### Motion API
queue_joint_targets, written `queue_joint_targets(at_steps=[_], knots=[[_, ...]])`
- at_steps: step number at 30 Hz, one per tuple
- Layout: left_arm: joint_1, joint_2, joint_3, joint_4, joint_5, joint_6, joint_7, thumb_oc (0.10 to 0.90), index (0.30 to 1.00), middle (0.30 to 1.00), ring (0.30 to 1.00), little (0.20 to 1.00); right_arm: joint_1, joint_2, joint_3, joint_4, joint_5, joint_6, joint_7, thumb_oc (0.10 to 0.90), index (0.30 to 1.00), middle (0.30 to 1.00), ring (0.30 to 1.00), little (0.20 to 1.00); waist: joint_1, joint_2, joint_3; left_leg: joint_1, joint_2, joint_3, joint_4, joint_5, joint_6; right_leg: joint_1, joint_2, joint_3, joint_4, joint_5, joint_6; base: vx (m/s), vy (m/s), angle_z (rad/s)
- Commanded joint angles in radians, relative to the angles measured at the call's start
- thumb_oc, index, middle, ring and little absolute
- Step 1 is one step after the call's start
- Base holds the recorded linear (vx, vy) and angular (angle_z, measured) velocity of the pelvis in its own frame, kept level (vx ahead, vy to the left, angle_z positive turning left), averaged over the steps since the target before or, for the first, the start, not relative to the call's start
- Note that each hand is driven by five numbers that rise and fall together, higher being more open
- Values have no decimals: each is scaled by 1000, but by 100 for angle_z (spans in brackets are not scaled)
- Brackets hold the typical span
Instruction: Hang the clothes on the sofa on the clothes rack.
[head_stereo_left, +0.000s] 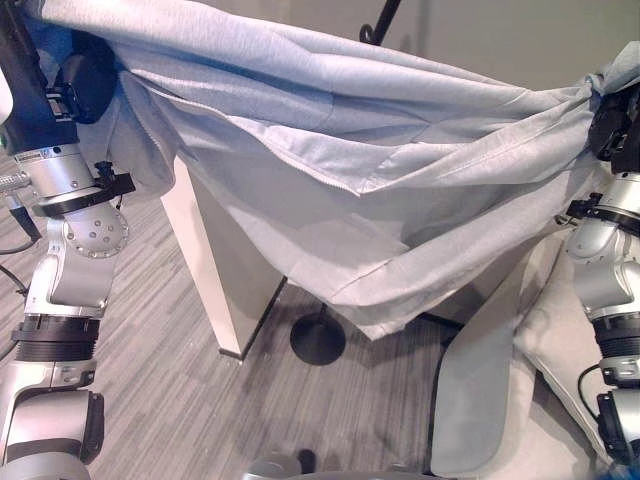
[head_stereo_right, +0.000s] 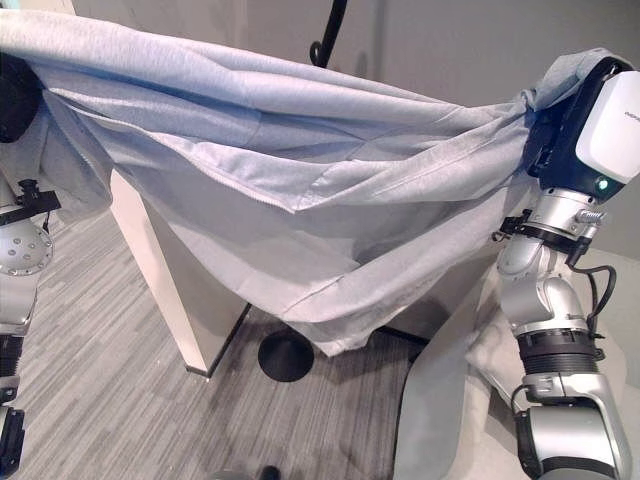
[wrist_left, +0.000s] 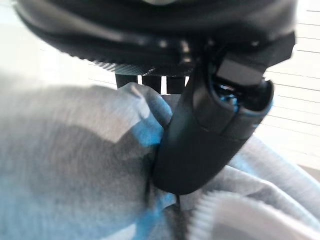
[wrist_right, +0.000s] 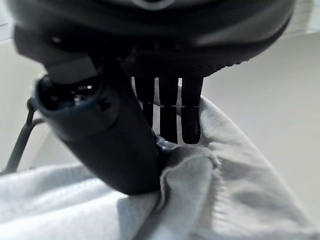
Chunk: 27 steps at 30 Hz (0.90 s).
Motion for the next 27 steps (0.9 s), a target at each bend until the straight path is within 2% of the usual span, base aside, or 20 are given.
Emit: queue_joint_targets(at_steps=[1,2,3,4,6,7,8,10,12,13,14,16,17,19,20,21,22,23,25,27], knots=[[-110,139,25,80,-23,6,50,400,300,300,300,300,-198,-150,89,117,60,-24,-26,400,300,300,300,300,25,-25,-97,70,98,-41,-84,-83,-67,14,31,-58,-402,156,-1,325,-251,-10],[-124,171,6,116,8,27,65,400,300,300,300,300,-216,-196,134,163,53,-15,-26,400,300,300,300,300,15,-36,-92,82,113,-39,-88,-97,-80,16,51,-50,-508,174,8,359,-197,-9],[-109,199,3,169,15,36,62,400,300,300,300,300,-216,-233,144,221,58,-1,-27,400,300,300,300,300,-5,-37,-85,116,126,-55,-95,-114,-84,4,68,6,-518,259,39,242,-117,-2],[-104,194,-6,191,-7,36,58,400,300,300,300,300,-201,-207,148,202,71,-23,-20,400,300,300,300,300,-11,-40,-86,109,125,-49,-94,-110,-83,11,81,18,-554,230,26,223,-115,18],[-119,229,-1,207,-21,34,60,400,300,300,300,300,-203,-208,142,179,81,-29,7,400,300,300,300,300,-10,-56,-99,101,133,-35,-88,-117,-92,32,96,18,-605,227,14,204,-112,39],[-119,215,5,268,-52,35,56,400,300,300,300,300,-211,-209,157,170,72,-50,9,400,300,300,300,300,-6,-72,-129,111,155,-37,-77,-131,-107,62,122,18,-642,223,5,318,-162,14],[-129,221,-10,296,-66,26,55,400,300,300,300,300,-220,-217,174,197,87,-62,3,400,300,300,300,300,-9,-73,-141,108,172,-40,-69,-138,-118,80,137,13,-673,225,3,375,-232,8],[-158,230,-53,351,-92,22,44,400,300,300,300,300,-255,-227,219,240,121,-86,3,400,300,300,300,300,-9,-84,-142,88,198,-43,-18,-154,-138,107,157,-2,-710,226,-5,152,-189,22],[-181,225,-75,386,-122,25,30,400,300,300,300,300,-287,-230,246,244,135,-95,13,400,300,300,300,300,-10,-92,-127,38,207,-44,106,-151,-155,131,174,-9,-734,221,-21,64,-172,26],[-199,227,-89,402,-132,23,25,400,300,300,300,300,-305,-235,257,242,136,-95,15,400,300,300,300,300,-7,-98,-103,-31,207,-47,230,-127,-168,143,175,-18,-736,218,-35,28,-163,18],[-207,230,-102,414,-136,27,18,400,300,300,300,300,-320,-238,270,233,131,-94,17,400,300,300,300,300,0,-106,-84,-75,206,-46,314,-90,-168,154,173,-17,-737,214,-48,-13,-138,17],[-245,235,-132,465,-147,20,7,400,300,300,300,300,-365,-248,304,240,125,-99,19,400,300,300,300,300,4,-111,-64,-172,198,-48,468,-77,-150,165,174,-25,-740,198,-64,17,-72,12],[-256,237,-149,480,-152,19,0,400,300,300,300,300,-377,-253,322,258,126,-98,21,400,300,300,300,300,9,-113,-56,-203,190,-42,481,-73,-141,173,173,-23,-742,191,-68,49,-30,22],[-281,237,-169,502,-157,17,0,400,300,300,300,300,-401,-257,347,282,130,-99,20,400,300,300,300,300,16,-114,-52,-241,174,-34,483,-84,-134,174,169,-21,-743,183,-70,66,9,43],[-294,236,-179,511,-159,19,-5,400,300,300,300,300,-416,-263,362,297,133,-99,24,400,300,300,300,300,21,-114,-50,-261,153,-24,438,-103,-128,173,167,-16,-743,179,-66,176,105,27],[-306,242,-187,497,-169,21,-13,400,300,300,300,300,-432,-271,375,327,140,-94,26,400,300,300,300,300,33,-106,-56,-255,122,-20,292,-115,-125,172,171,-5,-743,176,-59,233,153,7],[-308,242,-186,492,-176,20,-15,400,300,300,300,300,-433,-271,379,344,140,-89,28,400,300,300,300,300,41,-93,-62,-261,102,-36,215,-93,-127,174,185,1,-743,170,-56,236,169,-16],[-291,224,-190,468,-154,23,-19,400,300,300,300,300,-426,-297,415,386,115,-71,36,400,300,300,300,300,48,-81,-64,-256,96,-31,96,-25,-133,178,196,-2,-743,160,-53,198,124,-11],[-281,217,-178,471,-171,21,-17,400,300,300,300,300,-444,-278,410,390,141,-72,57,400,300,300,300,300,48,-59,-82,-195,94,-62,8,-2,-132,188,209,19,-743,153,-55,147,102,-22],[-294,209,-191,469,-178,20,-21,400,300,300,300,300,-445,-273,421,422,147,-59,58,400,300,300,300,300,33,-56,-102,-146,91,-81,-40,5,-129,192,210,15,-743,143,-59,108,84,-38]])
